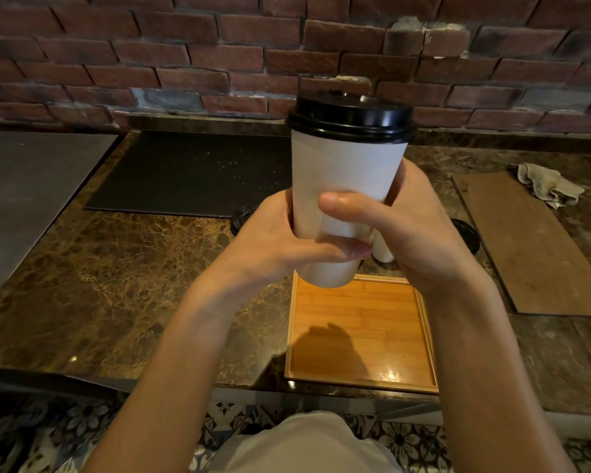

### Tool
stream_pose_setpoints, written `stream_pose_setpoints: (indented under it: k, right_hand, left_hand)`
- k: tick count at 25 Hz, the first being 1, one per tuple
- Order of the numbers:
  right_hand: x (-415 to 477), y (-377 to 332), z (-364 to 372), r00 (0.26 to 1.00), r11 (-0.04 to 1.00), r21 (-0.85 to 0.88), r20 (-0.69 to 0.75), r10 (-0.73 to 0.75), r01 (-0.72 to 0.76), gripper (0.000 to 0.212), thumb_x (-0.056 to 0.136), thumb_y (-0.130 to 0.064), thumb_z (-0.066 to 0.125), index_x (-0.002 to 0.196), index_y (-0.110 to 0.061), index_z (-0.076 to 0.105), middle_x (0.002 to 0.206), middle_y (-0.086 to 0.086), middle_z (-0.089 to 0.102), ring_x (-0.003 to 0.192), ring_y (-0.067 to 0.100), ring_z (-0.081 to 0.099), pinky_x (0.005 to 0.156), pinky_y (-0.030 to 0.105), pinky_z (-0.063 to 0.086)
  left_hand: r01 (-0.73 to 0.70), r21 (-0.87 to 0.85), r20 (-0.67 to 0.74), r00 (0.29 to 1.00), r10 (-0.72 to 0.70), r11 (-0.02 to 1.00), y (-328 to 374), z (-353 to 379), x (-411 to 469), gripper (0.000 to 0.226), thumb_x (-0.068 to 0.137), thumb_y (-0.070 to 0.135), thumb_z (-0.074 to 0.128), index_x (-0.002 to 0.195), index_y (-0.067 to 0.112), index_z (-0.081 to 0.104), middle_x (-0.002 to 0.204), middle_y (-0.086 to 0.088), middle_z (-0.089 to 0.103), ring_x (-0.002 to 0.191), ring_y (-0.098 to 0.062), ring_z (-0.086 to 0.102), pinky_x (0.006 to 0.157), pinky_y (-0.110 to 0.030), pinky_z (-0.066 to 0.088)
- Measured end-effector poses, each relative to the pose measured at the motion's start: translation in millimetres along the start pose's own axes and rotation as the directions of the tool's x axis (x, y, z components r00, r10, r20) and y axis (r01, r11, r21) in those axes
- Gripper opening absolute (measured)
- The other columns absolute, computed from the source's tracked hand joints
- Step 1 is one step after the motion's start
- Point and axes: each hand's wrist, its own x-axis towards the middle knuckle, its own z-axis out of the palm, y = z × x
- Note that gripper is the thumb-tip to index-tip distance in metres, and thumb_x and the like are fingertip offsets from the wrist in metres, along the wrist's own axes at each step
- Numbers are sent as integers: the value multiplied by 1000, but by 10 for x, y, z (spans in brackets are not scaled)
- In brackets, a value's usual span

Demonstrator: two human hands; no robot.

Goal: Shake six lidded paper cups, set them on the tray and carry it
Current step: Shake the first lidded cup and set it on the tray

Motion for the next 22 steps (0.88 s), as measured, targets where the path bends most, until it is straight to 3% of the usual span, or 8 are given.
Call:
stream_pose_setpoints:
  k: [3, 7, 11, 15, 18, 22]
  right_hand:
    - [6, 18, 13, 1000, 1000, -17, -1, 8, -8, 55, 67, -34, 80, 115, -30, 55, 99, -15, 68, 97, 5, 67, 72, 18, 54]
    - [34, 52, 93, 998, 995, -98, -60, 28, -33, 67, 66, -44, 77, 125, -26, 51, 109, -8, 63, 99, 4, 65, 73, 22, 57]
    - [48, 57, 161, 991, 979, -199, -136, 10, -37, 73, 63, -51, 76, 126, -29, 48, 108, -15, 59, 96, 0, 61, 75, 21, 58]
    - [37, 104, 262, 978, 973, -226, -210, 3, -51, 81, 67, -51, 81, 134, -27, 42, 113, -13, 55, 100, 1, 58, 72, 17, 56]
    - [31, 135, 340, 961, 962, -266, -277, -18, -58, 82, 67, -49, 83, 134, -24, 41, 113, -12, 54, 100, 0, 55, 71, 13, 50]
    - [30, 119, 357, 953, 966, -250, -301, -17, -61, 82, 65, -50, 83, 132, -25, 44, 112, -13, 56, 100, 1, 57, 75, 21, 54]
  left_hand:
    - [15, 24, -45, 999, -14, 1000, -26, -4, 8, 49, 68, 15, 78, 111, 25, 58, 102, 11, 68, 98, -10, 66, 76, -19, 53]
    - [47, 64, -108, 993, -40, 997, -71, -32, 10, 45, 67, 19, 76, 109, 19, 59, 94, 12, 68, 93, -8, 65, 71, -17, 51]
    - [59, 105, -203, 978, -36, 993, -92, -44, -2, 45, 59, 21, 78, 100, 25, 60, 89, 17, 69, 89, -6, 66, 68, -16, 52]
    - [62, 154, -241, 970, -24, 986, -89, -42, 2, 42, 63, 19, 77, 102, 15, 64, 89, 6, 71, 88, -9, 68, 70, -19, 54]
    - [56, 172, -246, 969, -13, 984, -115, -59, -3, 33, 71, 5, 78, 101, 7, 65, 89, 2, 71, 86, -10, 69, 68, -18, 54]
    - [57, 173, -241, 970, -14, 983, -127, -68, -12, 40, 71, 2, 77, 108, 6, 63, 92, 1, 72, 89, -10, 69, 68, -16, 53]
